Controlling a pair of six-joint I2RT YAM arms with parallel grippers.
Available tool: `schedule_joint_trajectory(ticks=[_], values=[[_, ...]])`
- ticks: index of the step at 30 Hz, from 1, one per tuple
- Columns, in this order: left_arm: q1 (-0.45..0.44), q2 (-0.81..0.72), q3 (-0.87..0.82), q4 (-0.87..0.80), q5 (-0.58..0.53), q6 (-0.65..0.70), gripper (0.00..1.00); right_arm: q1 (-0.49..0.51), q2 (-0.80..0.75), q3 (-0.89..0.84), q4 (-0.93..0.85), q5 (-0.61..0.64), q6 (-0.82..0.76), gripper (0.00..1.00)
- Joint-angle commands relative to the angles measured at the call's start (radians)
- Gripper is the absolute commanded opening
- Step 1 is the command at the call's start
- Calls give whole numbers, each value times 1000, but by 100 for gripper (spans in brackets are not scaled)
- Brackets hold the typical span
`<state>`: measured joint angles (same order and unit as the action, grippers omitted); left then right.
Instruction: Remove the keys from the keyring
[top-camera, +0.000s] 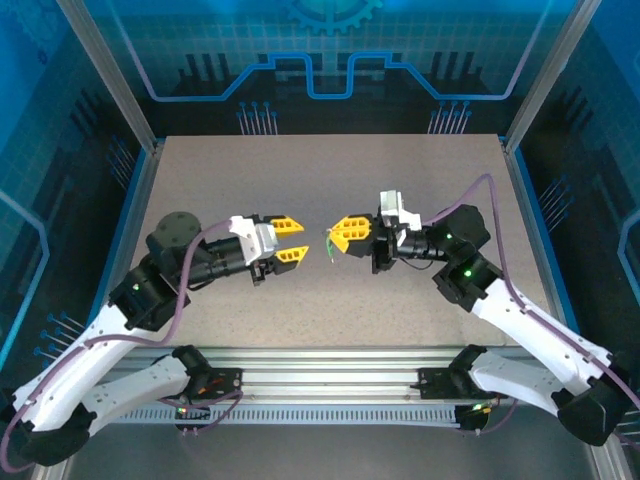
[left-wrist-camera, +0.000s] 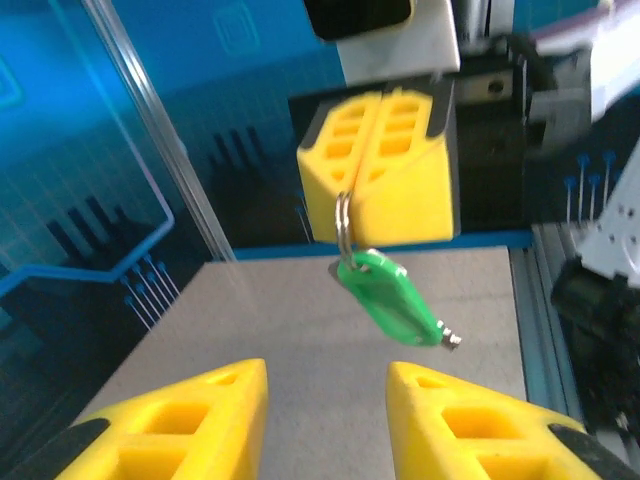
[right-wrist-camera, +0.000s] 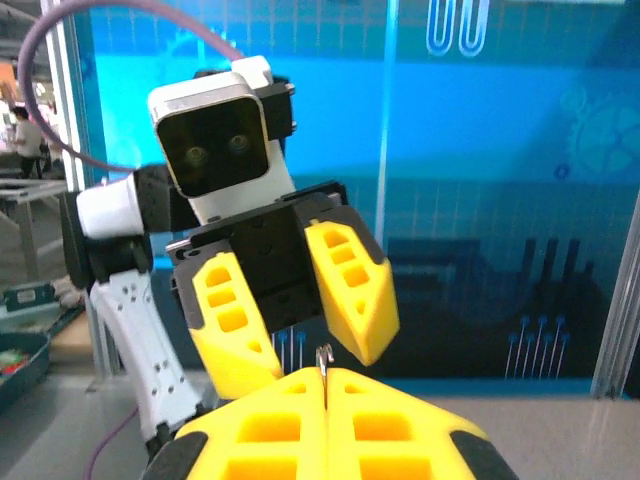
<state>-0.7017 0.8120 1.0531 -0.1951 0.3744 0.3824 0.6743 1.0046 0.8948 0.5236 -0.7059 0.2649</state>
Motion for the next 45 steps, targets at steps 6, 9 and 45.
schedule_joint_trajectory(ticks=[6,9,45], values=[[25,21,-68,309,-40,-187,44,-34,200,-22,748,111,478,0],[34,29,-110,425,-62,-244,46,-32,275,-20,888,119,576,0],[217,208,-73,832,483,-726,41,-10,374,55,898,-33,687,0]])
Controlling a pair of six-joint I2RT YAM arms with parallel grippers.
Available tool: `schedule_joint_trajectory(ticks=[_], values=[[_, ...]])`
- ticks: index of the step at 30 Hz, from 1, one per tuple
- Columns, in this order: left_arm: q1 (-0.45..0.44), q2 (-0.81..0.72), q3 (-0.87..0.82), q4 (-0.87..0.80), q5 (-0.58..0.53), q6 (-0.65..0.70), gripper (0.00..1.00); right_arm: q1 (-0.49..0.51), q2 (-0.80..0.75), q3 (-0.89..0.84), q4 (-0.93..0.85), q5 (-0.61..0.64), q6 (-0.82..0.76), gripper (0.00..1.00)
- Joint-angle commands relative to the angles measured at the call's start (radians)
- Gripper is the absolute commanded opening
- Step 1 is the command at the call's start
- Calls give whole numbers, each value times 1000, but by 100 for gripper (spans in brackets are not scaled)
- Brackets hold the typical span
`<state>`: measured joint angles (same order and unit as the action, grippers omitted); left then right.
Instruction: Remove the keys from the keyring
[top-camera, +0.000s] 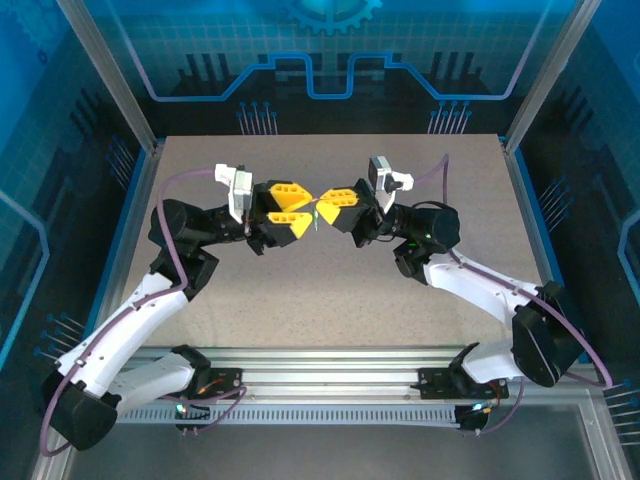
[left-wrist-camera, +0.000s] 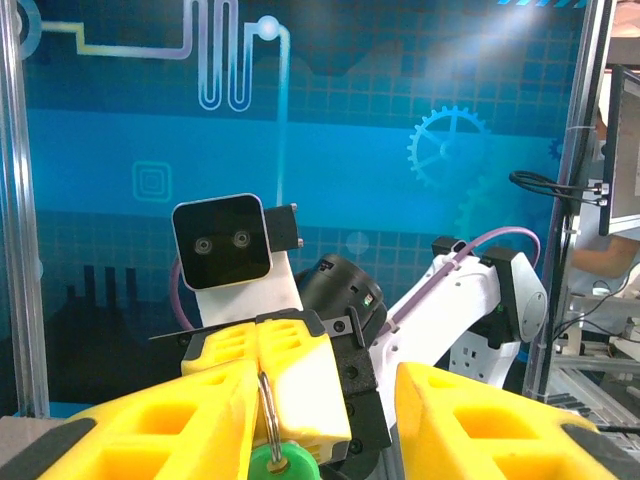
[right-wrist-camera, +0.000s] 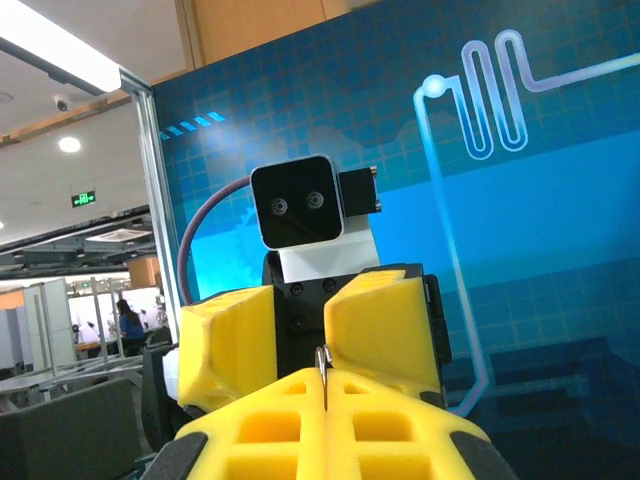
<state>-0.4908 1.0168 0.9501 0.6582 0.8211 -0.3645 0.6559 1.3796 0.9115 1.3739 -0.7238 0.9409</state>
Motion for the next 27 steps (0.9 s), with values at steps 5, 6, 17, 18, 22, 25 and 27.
schedule_joint_trajectory(ticks=[5,6,17,18,22,25,27], values=[[6,2,29,-77,35,52,40,10,-1,54,48,-27,18,0],[6,3,28,-81,34,56,41,9,1,56,47,-30,20,0],[6,12,53,-100,36,69,39,15,21,72,48,-57,45,0],[6,11,53,-101,36,70,39,15,22,75,47,-63,46,0],[6,14,53,-104,36,73,38,17,27,84,47,-73,53,0],[5,19,59,-100,44,68,31,20,35,89,48,-79,60,0],[4,16,58,-101,45,73,26,22,33,88,48,-78,59,0]])
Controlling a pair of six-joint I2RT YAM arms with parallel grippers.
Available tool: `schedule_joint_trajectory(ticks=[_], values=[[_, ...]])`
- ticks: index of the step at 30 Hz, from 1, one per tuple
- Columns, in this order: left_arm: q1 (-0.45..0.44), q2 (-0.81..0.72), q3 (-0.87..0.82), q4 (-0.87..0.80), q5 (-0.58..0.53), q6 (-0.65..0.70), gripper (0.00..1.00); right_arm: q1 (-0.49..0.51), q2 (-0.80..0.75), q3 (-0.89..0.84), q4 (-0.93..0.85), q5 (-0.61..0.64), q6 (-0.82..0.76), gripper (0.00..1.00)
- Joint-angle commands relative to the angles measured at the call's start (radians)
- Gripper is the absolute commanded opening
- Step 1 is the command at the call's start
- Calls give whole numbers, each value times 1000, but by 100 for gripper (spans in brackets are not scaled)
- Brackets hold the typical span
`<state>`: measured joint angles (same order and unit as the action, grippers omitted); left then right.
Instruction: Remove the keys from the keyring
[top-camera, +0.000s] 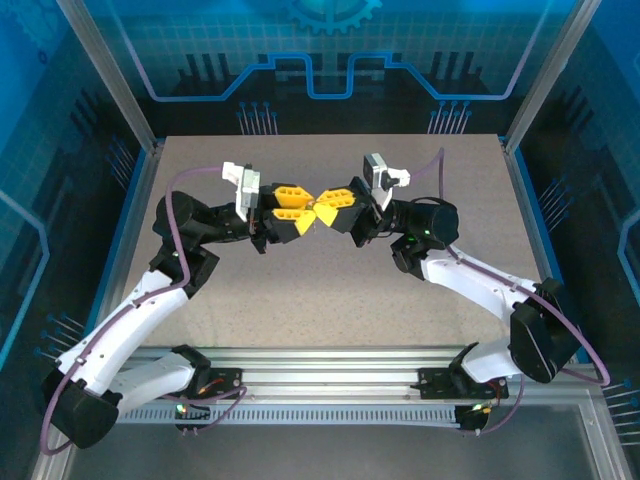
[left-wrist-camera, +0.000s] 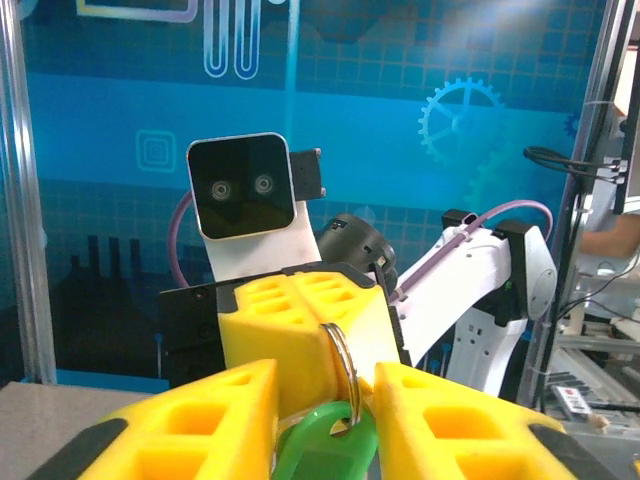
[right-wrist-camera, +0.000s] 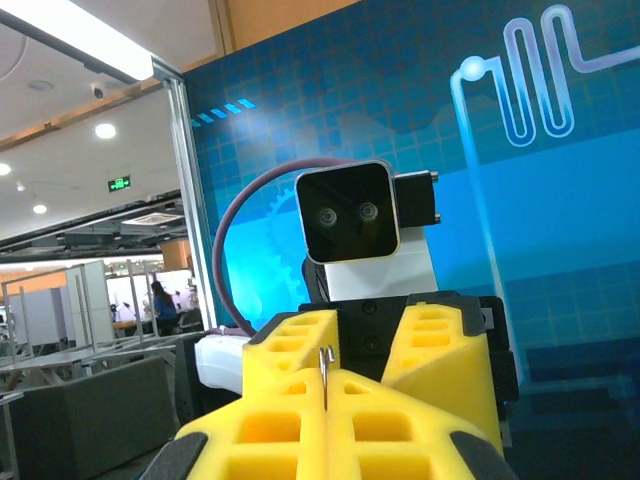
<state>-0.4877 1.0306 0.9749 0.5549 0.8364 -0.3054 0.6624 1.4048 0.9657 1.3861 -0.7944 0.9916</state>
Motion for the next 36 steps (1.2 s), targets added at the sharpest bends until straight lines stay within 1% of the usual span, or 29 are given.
schedule_joint_trajectory(ticks=[1,4,5,6,7,9,11,12,19,20,21,22,25,26,29,30,32,34,36], values=[[1,0,33,-2,29,18,23,15,7,35,36,-7,7,0],[1,-1,33,-15,31,22,19,13,5,37,36,-9,9,0],[2,-2,33,-20,33,25,15,12,5,39,36,-9,10,0],[1,-3,34,-28,36,29,8,13,5,39,36,-8,12,0],[3,-4,34,-34,38,34,5,12,5,39,36,-8,12,0],[1,-4,37,-47,40,39,5,11,5,40,35,-8,10,0],[1,-4,39,-59,43,46,3,9,4,43,34,-8,12,0],[2,-6,41,-68,42,52,0,7,3,44,34,-8,13,0],[1,-13,42,-108,41,85,0,1,-10,45,9,-13,-1,0],[1,-14,41,-110,41,89,0,0,-14,43,3,-14,-4,2],[1,-16,41,-117,35,96,0,-4,-22,41,-15,-14,-13,7],[1,-19,41,-124,26,104,0,-8,-36,34,-46,-11,-31,15],[1,-27,32,-140,4,132,0,-41,-110,-17,-180,23,-117,36],[2,-28,26,-133,1,134,0,-53,-137,-34,-227,30,-147,39],[3,-19,16,-100,17,116,0,-92,-212,-81,-306,39,-207,44],[3,-13,15,-81,27,102,0,-103,-229,-119,-325,38,-219,44],[3,-4,6,-26,38,64,0,-114,-248,-132,-377,21,-242,45],[2,12,-5,52,55,16,0,-113,-240,-142,-350,0,-225,45],[1,35,1,103,73,-36,0,-113,-212,-141,-282,-31,-174,47]])
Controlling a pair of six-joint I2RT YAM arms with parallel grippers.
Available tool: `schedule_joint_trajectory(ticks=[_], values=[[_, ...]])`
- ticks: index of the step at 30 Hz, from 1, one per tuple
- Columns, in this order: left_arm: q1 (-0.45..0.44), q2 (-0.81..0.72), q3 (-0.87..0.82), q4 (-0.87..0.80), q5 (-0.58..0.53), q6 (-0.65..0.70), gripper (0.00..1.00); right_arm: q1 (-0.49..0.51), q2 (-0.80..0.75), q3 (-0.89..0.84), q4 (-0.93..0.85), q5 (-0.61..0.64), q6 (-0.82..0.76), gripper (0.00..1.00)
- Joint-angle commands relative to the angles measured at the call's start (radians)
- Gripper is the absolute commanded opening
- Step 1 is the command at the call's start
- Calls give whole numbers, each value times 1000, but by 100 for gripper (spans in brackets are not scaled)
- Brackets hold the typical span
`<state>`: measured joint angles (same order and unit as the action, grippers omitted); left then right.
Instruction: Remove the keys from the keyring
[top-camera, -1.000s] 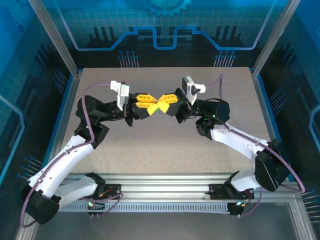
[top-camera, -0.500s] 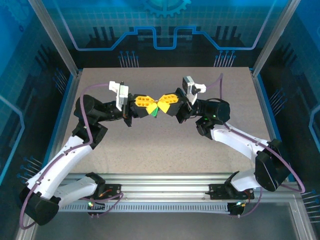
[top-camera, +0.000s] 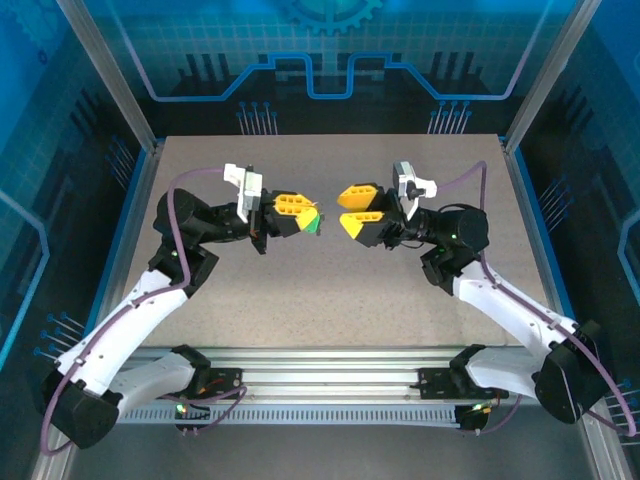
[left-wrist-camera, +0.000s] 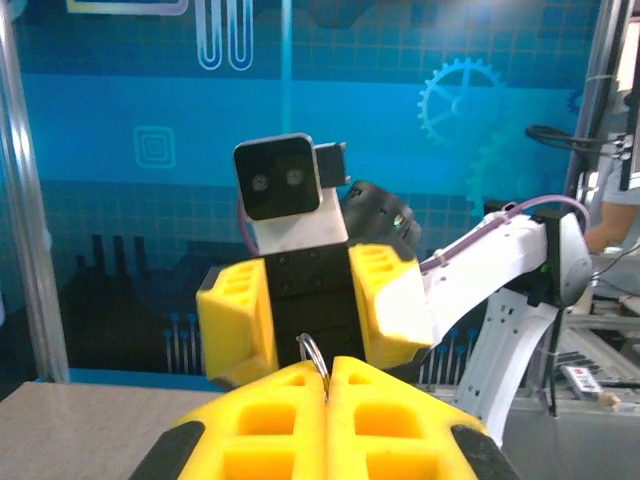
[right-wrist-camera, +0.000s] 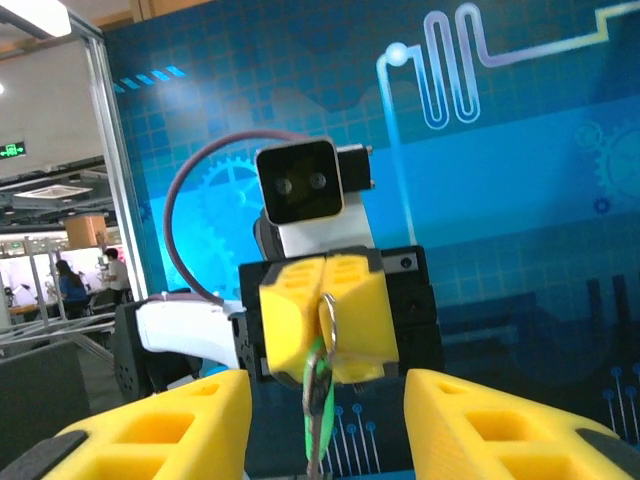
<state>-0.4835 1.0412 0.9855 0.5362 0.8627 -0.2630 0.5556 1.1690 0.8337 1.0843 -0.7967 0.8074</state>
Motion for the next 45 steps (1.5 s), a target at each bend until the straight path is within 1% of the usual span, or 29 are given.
schedule_joint_trajectory(ticks=[1,4,5,6,7,10,12,16,20,26,29,33,37,45], values=[[-3,33,-7,142,56,-100,0,-4,51,0,75,-57,52,47],[-3,42,-8,196,80,-138,0,3,138,27,288,-101,216,47],[-3,41,-7,203,81,-143,0,2,161,38,333,-109,260,46],[-2,40,-8,208,83,-147,0,6,178,40,339,-122,281,45],[-3,39,-8,212,86,-151,0,19,187,77,338,-140,282,44],[-4,41,-8,233,102,-171,0,51,200,109,333,-180,282,40],[-3,41,-11,246,107,-177,0,53,206,120,338,-183,301,38],[-4,53,-16,282,117,-200,0,71,220,158,339,-216,324,27],[-4,46,-28,291,100,-185,0,97,238,183,338,-254,344,24],[-4,45,-34,289,98,-173,0,108,247,199,339,-249,352,33],[-3,38,-43,284,90,-160,0,112,242,211,339,-261,361,34],[-3,35,-51,277,80,-139,0,126,228,219,339,-285,366,31],[-2,45,-56,289,70,-140,0,130,220,219,339,-282,372,32],[8,42,-64,308,53,-141,0,110,190,211,339,-279,381,33]])
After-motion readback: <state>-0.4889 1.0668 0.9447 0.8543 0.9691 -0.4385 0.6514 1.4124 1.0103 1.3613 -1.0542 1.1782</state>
